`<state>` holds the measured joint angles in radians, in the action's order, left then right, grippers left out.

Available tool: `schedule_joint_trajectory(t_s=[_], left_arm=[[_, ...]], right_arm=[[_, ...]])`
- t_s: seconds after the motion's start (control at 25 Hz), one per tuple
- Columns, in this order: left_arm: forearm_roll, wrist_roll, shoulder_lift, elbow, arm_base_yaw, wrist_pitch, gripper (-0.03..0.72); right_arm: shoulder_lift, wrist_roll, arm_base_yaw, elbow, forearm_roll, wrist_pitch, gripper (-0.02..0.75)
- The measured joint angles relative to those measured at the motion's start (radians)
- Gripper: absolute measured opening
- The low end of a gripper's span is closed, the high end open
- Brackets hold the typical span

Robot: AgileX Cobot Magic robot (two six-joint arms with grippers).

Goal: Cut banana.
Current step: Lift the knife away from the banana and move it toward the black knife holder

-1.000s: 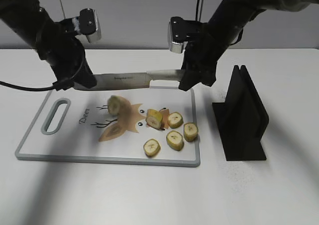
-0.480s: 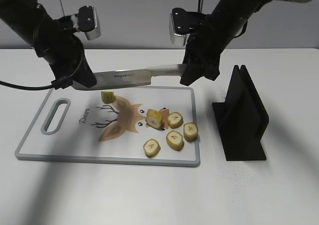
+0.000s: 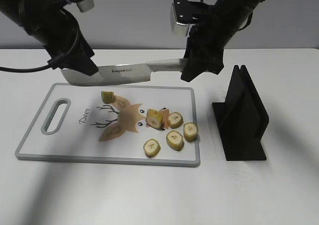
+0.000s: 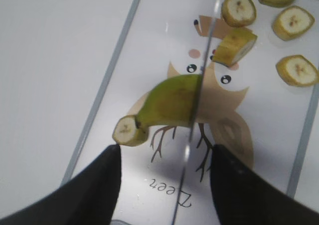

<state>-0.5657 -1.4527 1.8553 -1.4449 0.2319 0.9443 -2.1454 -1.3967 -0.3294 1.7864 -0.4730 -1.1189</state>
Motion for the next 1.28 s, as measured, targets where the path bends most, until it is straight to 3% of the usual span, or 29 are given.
schedule_joint_trajectory(t_s=[0.12, 0.28, 0.44, 0.68, 0.84, 0.96, 1.28], left_arm=[[0.009, 0.090, -0.041, 0.000, -0.002, -0.052, 0.591], [0.016, 0.267, -0.126, 0.000, -0.032, -0.150, 0.601], [0.054, 0.462, -0.225, 0.000, -0.087, -0.220, 0.601], [0.295, 0.833, -0.355, 0.000, -0.149, -0.205, 0.584], [0.461, 1.005, -0.430, 0.006, -0.151, -0.098, 0.578], [0.529, 1.081, -0.507, 0.062, -0.151, -0.065, 0.575], [0.532, 1.114, -0.772, 0.271, -0.151, -0.068, 0.560]], right_arm=[[0.015, 0.001, 0.000, 0.000, -0.005, -0.035, 0.160], [0.040, 0.042, 0.000, 0.000, -0.007, -0.062, 0.160], [0.080, 0.203, 0.000, 0.000, -0.007, -0.069, 0.160], [0.153, 0.474, -0.012, -0.008, 0.054, -0.074, 0.160], [0.245, 0.682, -0.041, -0.072, 0.094, -0.075, 0.160], [0.341, 0.835, -0.055, -0.172, 0.112, -0.071, 0.160], [0.653, 1.253, -0.058, -0.527, 0.182, 0.168, 0.160]])
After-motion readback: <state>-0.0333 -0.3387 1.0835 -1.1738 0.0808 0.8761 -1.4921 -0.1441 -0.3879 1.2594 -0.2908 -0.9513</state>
